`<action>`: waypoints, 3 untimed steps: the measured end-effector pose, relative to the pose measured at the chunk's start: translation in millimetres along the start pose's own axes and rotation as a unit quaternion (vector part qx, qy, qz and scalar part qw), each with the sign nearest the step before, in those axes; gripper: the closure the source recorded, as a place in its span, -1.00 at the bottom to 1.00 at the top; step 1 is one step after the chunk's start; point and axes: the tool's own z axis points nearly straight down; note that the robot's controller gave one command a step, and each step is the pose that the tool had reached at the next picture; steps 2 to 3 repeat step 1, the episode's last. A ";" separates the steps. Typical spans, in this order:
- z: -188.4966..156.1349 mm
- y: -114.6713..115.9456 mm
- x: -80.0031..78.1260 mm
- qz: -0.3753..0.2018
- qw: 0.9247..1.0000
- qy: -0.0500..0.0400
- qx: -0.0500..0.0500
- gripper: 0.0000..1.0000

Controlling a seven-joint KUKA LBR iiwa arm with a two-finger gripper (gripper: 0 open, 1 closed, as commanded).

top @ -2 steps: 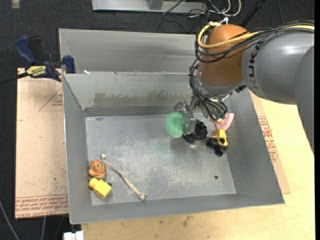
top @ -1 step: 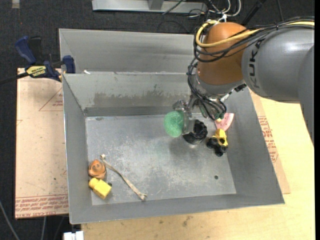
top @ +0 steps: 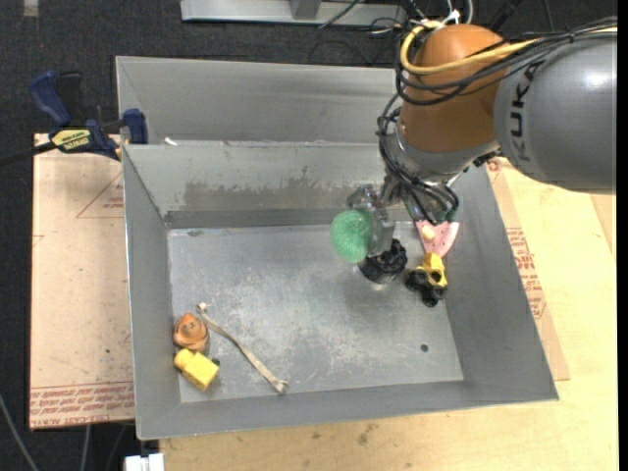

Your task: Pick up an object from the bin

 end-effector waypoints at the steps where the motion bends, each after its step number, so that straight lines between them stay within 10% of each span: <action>1: -23.8 -7.1 11.0 0.016 1.000 -0.002 0.001 1.00; 3: -23.8 -7.1 11.0 0.016 1.000 -0.002 0.001 1.00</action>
Offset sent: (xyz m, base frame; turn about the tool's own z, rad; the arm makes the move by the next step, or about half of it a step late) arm -0.0242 -0.0032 0.0414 0.0007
